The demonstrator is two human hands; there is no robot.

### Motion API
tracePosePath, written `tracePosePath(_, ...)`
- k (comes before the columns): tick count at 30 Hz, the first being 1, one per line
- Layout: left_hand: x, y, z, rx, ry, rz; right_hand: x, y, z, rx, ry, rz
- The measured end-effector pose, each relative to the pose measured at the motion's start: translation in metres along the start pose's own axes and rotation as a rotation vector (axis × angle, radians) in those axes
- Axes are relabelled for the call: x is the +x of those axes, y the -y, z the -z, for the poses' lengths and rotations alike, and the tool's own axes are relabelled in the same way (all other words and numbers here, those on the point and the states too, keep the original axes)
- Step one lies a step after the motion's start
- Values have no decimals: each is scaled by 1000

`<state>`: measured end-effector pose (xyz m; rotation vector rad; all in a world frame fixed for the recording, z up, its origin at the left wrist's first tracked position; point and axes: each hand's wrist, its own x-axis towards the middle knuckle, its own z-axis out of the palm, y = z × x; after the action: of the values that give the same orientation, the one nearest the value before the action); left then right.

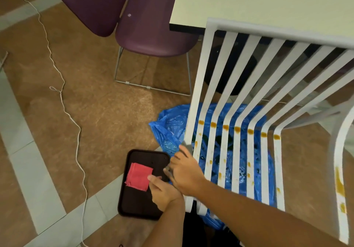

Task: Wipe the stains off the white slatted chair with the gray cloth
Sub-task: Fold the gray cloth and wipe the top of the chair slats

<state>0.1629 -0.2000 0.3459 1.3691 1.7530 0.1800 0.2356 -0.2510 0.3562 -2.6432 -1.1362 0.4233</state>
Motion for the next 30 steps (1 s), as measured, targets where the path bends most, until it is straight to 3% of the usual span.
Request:
tracePosePath(5, 11, -8, 4, -212, 150, 262, -36, 7, -2, 262, 45, 40)
tracePosePath(8, 27, -4, 16, -299, 467, 561, -56, 21, 2, 394, 112, 72)
tracePosePath(10, 33, 2, 30, -190, 600, 588, -69, 31, 3, 468, 142, 69)
tracePosePath(15, 45, 8, 52, 179, 572, 319, -90, 42, 24, 761, 256, -177)
tracePosePath(17, 39, 5, 54, 241, 607, 239, -107, 37, 22, 941, 382, -408)
tracePosePath(21, 14, -10, 60, 316, 586, 58, -151, 10, 22, 1287, 465, -766)
tracePosePath(23, -2, -22, 62, 340, 534, -157, -174, -13, 33, 1379, 417, -875)
tracePosePath(26, -38, -34, 65, 315, 524, -474, -210, -52, 40, 1546, 178, -1075)
tracePosePath(30, -82, -36, 55, 257, 678, -632, -239, -86, 51, 1801, -131, -1310)
